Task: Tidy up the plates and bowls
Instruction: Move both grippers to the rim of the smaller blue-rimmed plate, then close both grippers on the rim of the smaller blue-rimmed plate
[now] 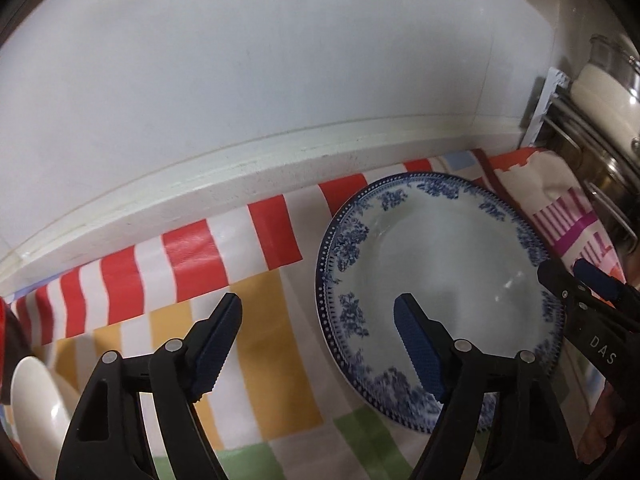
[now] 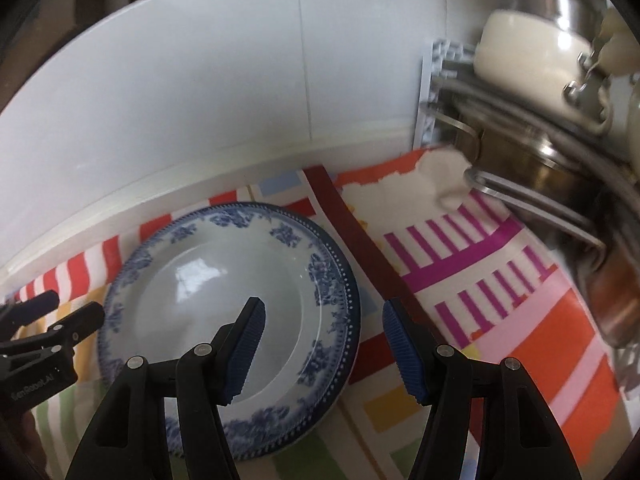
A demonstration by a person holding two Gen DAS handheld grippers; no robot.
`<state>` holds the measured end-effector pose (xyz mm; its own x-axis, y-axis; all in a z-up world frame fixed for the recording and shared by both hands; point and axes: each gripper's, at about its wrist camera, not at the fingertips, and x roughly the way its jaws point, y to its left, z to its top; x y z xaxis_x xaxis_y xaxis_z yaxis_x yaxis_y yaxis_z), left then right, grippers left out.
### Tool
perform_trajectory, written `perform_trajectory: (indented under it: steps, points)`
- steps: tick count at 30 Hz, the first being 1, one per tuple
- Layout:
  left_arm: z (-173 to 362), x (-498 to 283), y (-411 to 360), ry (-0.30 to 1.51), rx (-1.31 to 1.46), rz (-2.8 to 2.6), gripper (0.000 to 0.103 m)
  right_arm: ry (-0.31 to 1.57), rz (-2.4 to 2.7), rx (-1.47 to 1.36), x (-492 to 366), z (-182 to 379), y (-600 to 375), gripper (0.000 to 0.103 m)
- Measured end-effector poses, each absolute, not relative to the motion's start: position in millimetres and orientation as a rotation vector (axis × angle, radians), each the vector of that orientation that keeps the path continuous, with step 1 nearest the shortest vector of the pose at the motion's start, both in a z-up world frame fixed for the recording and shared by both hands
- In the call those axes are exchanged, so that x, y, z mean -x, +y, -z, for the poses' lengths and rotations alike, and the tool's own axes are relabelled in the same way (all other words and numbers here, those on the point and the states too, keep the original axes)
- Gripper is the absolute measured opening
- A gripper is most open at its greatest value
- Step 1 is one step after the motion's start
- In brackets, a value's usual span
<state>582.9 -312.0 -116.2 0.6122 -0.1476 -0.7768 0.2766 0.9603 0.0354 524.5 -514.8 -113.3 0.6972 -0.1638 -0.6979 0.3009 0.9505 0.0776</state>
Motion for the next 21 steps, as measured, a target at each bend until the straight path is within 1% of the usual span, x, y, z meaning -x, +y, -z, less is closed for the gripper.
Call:
perform_trajectory:
  steps: [9, 13, 15, 17, 18, 19, 20, 21]
  points:
    - [138, -605, -321, 0.925, -0.145, 0.262, 0.067, 0.786, 0.272, -0.18, -540, 128, -519, 0.061]
    - [141, -609, -326, 0.926, -0.139, 0.272, 0.06, 0.796, 0.269, -0.195, -546, 132, -525, 0.054]
    - [141, -610, -327, 0.923, -0.138, 0.274, 0.054, 0.805, 0.258, -0.202, -549, 134, -526, 0.052]
    - [141, -612, -329, 0.925, -0.131, 0.285, 0.046, 0.802, 0.256, -0.201, -550, 134, -526, 0.045]
    - [141, -612, -330, 0.928, -0.124, 0.296, 0.044, 0.802, 0.256, -0.199, -551, 134, -526, 0.044]
    - [141, -613, -331, 0.932, -0.117, 0.305, 0.038, 0.802, 0.256, -0.198, -551, 134, -526, 0.041]
    - [142, -614, -332, 0.936, -0.112, 0.313, 0.036, 0.802, 0.258, -0.198, -552, 134, -526, 0.039]
    - [142, -614, -332, 0.938, -0.113, 0.309, 0.036, 0.801, 0.261, -0.199, -552, 135, -527, 0.039]
